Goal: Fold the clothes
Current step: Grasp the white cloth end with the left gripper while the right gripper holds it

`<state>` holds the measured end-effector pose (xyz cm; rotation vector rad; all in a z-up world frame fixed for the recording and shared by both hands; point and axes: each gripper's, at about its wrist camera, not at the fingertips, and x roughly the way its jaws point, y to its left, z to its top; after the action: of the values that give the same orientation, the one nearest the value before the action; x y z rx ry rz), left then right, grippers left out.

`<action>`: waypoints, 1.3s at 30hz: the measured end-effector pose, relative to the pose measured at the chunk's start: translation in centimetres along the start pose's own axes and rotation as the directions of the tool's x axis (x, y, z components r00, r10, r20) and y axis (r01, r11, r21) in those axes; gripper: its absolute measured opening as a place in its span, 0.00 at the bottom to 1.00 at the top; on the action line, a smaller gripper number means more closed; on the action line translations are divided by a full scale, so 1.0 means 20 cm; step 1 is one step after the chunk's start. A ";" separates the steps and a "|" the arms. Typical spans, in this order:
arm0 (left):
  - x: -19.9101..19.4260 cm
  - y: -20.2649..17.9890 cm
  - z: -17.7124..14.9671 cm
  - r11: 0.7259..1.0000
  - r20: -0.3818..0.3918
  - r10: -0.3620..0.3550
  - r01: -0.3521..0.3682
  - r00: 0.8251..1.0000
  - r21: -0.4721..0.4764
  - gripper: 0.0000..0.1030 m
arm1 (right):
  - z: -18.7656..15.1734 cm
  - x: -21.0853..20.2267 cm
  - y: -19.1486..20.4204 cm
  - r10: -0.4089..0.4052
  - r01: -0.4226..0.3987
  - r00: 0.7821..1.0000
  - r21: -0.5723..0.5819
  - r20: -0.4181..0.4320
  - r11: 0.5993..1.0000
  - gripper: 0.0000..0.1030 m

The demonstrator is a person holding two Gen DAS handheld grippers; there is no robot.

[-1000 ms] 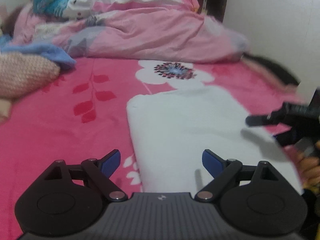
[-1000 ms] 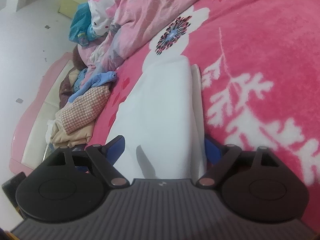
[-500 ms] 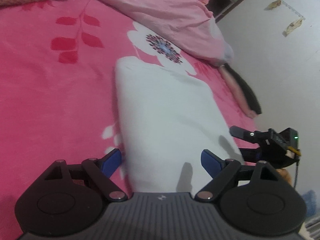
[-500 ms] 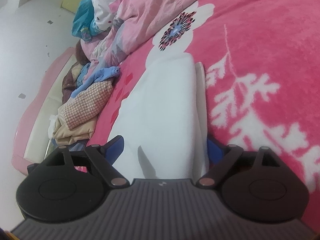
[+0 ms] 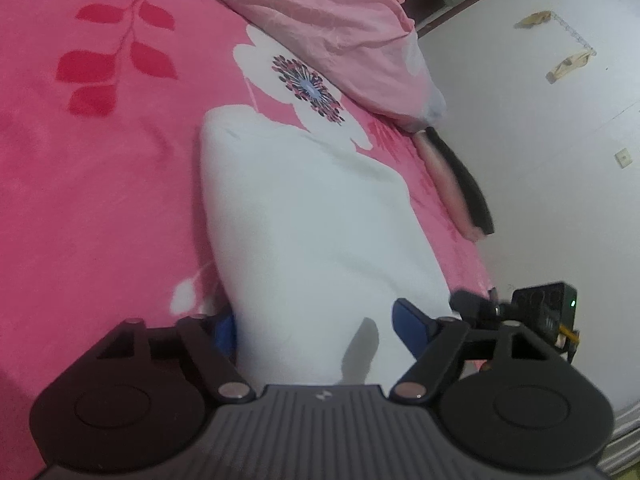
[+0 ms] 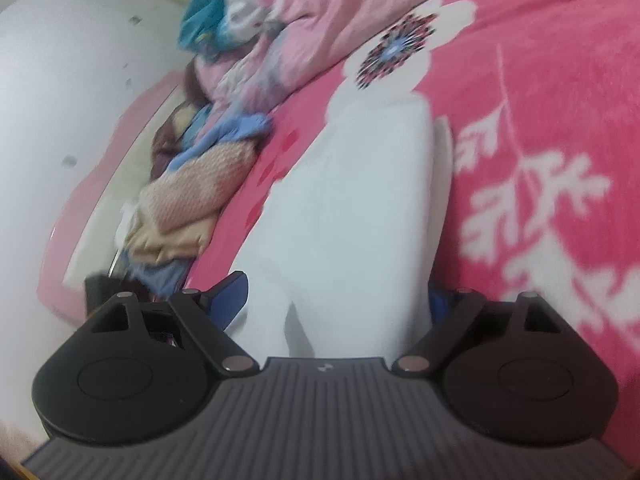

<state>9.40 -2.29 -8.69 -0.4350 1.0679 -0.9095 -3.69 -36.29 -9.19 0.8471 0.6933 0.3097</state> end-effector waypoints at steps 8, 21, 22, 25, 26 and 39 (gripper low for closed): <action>0.07 0.02 0.06 0.999 -0.017 -0.036 0.036 0.999 0.004 0.68 | 0.08 0.11 -0.05 0.107 -0.109 0.993 -0.035 -0.058 0.993 0.70; 0.11 -0.14 0.07 0.991 0.025 0.079 -0.081 0.997 0.105 0.35 | 0.13 0.20 0.07 -0.020 0.013 0.999 -0.150 -0.041 0.989 0.23; 0.10 -0.17 0.06 0.989 0.035 0.086 -0.090 0.996 0.120 0.34 | 0.12 0.19 0.11 -0.044 0.038 0.998 -0.181 -0.033 0.983 0.23; 0.08 -0.24 0.05 0.982 0.064 0.099 -0.108 0.993 0.157 0.32 | 0.10 0.16 0.20 -0.108 0.103 0.994 -0.265 -0.005 0.959 0.22; 0.07 -0.26 0.04 0.980 0.072 0.099 -0.110 0.992 0.164 0.31 | 0.09 0.15 0.22 -0.124 0.120 0.992 -0.290 0.006 0.949 0.22; -0.10 -0.50 -0.07 0.959 0.165 0.083 -0.124 0.983 0.255 0.29 | -0.03 -0.05 0.51 -0.192 0.233 0.972 -0.432 0.138 0.871 0.20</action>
<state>3.46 -6.29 -1.16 -0.2197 0.8074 -0.8958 -4.64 -29.97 -1.12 0.3378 0.5920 0.2163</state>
